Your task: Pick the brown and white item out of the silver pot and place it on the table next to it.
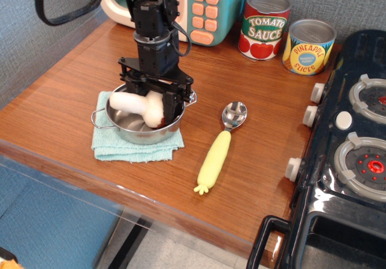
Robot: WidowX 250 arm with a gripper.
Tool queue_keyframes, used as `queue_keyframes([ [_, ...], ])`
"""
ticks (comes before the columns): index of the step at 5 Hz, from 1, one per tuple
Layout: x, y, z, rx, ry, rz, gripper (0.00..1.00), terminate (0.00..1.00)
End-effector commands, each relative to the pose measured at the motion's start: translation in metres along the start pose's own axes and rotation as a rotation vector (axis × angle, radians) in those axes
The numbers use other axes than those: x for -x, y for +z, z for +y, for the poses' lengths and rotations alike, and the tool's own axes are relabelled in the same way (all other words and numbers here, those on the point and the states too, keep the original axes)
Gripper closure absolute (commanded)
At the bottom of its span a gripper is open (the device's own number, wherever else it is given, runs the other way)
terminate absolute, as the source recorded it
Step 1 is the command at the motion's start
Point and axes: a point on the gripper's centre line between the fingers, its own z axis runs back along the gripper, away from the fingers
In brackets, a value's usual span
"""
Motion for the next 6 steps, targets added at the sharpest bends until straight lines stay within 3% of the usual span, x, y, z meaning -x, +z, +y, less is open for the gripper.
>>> queue_keyframes([
  [1, -0.006, 0.080, 0.029, -0.069, 0.050, -0.198, 1.00, 0.00],
  [2, -0.008, 0.095, 0.058, -0.088, 0.097, -0.222, 1.00, 0.00],
  [4, -0.013, 0.053, 0.113, -0.082, 0.154, -0.140, 1.00, 0.00],
  [5, -0.017, 0.038, 0.119, -0.066, 0.148, -0.113, 1.00, 0.00],
  [6, -0.017, 0.038, 0.117, -0.075, 0.131, -0.111, 0.00, 0.00],
])
